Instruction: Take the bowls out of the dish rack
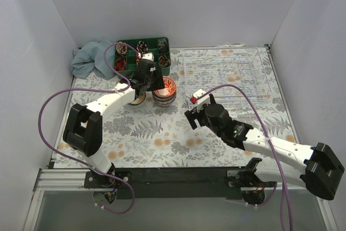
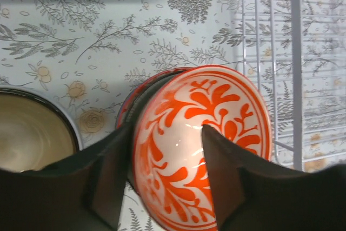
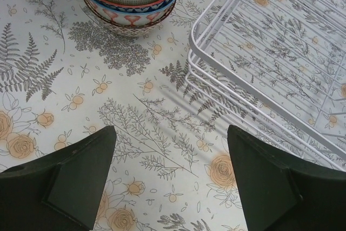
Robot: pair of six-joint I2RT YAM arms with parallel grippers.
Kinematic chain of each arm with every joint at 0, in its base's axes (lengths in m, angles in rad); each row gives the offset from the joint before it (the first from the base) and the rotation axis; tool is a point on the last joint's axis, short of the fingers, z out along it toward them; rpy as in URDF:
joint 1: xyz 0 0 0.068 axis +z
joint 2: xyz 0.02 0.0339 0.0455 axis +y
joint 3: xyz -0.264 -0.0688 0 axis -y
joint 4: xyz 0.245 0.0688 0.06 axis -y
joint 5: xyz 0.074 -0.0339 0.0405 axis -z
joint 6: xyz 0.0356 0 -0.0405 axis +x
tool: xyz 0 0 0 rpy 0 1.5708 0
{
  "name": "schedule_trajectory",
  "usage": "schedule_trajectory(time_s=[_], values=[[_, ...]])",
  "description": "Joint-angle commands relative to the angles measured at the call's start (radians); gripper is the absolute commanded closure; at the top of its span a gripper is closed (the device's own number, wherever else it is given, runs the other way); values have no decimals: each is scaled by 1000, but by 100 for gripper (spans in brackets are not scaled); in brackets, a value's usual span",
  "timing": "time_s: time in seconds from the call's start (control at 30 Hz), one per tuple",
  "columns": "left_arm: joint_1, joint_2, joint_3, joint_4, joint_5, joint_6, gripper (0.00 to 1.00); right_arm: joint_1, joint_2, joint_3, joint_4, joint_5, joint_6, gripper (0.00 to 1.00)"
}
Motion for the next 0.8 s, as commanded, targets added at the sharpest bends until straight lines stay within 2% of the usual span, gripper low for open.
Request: schedule_trajectory(time_s=[0.0,0.03,0.1,0.13,0.23,0.4,0.53,0.63,0.77], values=[[6,-69,-14,35,-25,14,39,-15,-12,23,24,-12,17,9],[6,-90,-17,35,-32,16,29,-18,-9,27,24,-12,42,9],[5,-119,-27,29,-38,19,17,-24,-8,34,23,-23,45,9],[6,-135,-30,26,-45,21,9,-33,-5,50,17,-29,54,9],[6,-201,-51,14,-74,25,2,-56,29,89,-5,-53,74,9],[6,-348,-82,-25,-117,37,2,-122,106,219,-82,-92,158,8],[6,-509,-137,-86,-188,86,2,-269,130,307,-177,-128,246,8],[6,-671,-163,-153,-269,102,2,-394,109,330,-258,-144,307,8],[6,-869,-214,-230,-354,109,2,-538,-1,305,-342,-133,335,8]])
